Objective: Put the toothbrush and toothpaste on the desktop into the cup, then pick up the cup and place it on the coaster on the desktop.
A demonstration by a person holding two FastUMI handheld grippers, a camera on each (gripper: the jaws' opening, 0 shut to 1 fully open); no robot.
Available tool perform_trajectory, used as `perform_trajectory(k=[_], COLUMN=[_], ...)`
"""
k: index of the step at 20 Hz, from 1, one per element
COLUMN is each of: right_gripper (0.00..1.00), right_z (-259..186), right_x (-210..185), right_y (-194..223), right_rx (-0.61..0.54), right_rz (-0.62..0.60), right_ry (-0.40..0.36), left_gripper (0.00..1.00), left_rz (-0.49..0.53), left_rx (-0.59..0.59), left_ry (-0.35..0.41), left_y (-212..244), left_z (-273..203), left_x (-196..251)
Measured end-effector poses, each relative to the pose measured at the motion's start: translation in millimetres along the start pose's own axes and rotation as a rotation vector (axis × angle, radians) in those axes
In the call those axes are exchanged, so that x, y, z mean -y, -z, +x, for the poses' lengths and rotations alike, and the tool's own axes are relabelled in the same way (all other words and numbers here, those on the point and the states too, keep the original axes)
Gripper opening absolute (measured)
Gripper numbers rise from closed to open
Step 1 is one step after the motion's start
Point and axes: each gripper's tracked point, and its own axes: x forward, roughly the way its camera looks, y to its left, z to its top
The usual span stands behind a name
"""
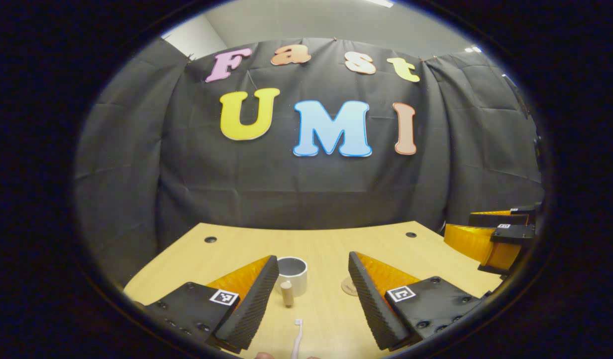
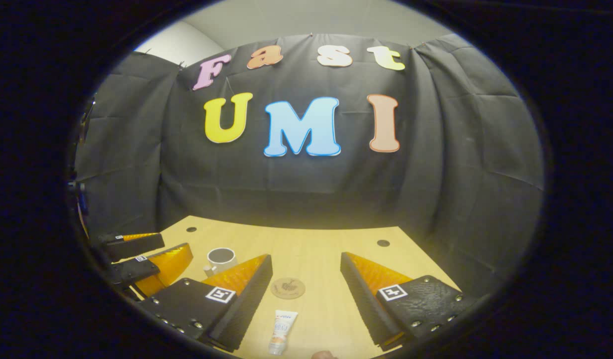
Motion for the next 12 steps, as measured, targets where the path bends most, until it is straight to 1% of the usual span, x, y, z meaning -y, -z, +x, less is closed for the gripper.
perform_trajectory(k=[1, 5, 7, 12], right_gripper=[0.89, 0.89, 0.89, 0.89], right_z=[3, 13, 16, 27], right_x=[-1, -7, -12, -24], right_y=[8, 42, 60, 107], right_rx=[-0.028, -0.167, -0.247, -0.457], right_rz=[-0.007, -0.001, 0.019, 0.077], right_ry=[-0.003, -0.013, -0.016, -0.048], left_gripper=[0.92, 0.92, 0.92, 0.93], left_rz=[-0.013, -0.070, -0.078, -0.119], left_rx=[-0.032, -0.163, -0.230, -0.452], left_ry=[0.000, 0.005, -0.003, -0.001], left_y=[9, 44, 59, 108], left_z=[3, 12, 18, 26], left_x=[-2, -6, -9, -17])
